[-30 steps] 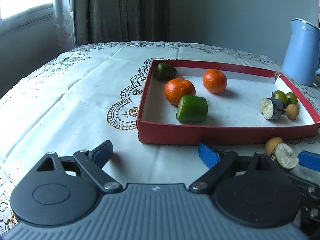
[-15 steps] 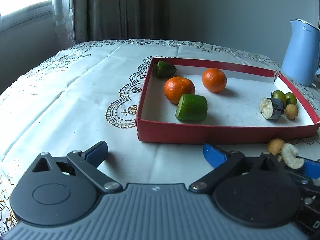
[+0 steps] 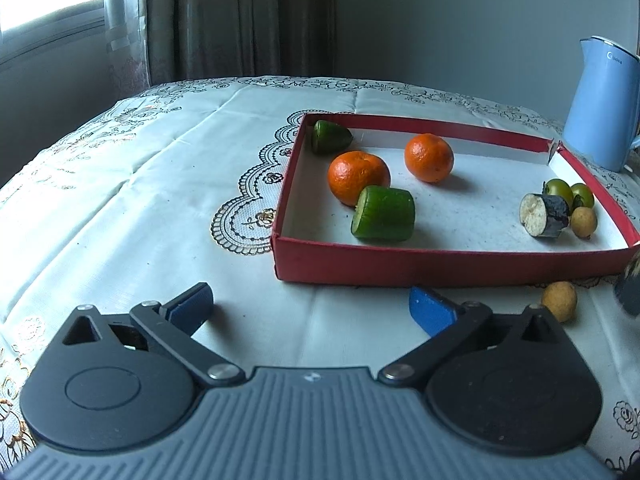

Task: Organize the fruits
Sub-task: 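Carry the eggplant chunk into the red tray and open the right gripper, then withdraw the right gripper while the left gripper moves toward the brown round fruit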

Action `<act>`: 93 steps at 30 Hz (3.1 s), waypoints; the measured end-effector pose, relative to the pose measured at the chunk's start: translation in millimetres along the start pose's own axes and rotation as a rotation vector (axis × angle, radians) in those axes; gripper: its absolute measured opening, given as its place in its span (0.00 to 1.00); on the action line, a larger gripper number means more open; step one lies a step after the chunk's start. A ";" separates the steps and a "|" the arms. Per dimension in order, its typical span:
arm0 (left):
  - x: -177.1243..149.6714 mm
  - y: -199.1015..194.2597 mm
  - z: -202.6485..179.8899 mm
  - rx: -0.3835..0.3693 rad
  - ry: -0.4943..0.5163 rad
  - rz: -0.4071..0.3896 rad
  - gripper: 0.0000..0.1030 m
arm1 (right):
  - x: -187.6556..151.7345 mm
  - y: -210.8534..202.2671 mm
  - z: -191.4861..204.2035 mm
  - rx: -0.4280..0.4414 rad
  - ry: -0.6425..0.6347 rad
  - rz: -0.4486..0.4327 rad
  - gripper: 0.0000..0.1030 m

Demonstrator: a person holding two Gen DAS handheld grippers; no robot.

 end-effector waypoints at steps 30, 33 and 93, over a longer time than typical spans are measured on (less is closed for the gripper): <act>-1.0 1.4 -0.5 0.007 0.003 0.004 1.00 | 84.6 85.4 -66.3 -0.138 -0.021 0.000 0.32; -1.0 1.4 -0.5 0.007 0.003 0.005 1.00 | 88.0 96.2 -70.0 -0.143 -0.012 0.009 0.32; -5.8 -60.7 -53.1 -0.212 0.043 -0.018 1.00 | -18.7 4.8 -81.0 -0.062 0.099 0.059 0.71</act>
Point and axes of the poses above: each gripper's, at about its wrist camera, not at the fingertips, and y roughly the way its jaws point, z to its left, x to its top, the point moved 7 cm from there along y, roughly the way its jaws point, and after that the axes turned 12 degrees about x, right-handed, at the moved point
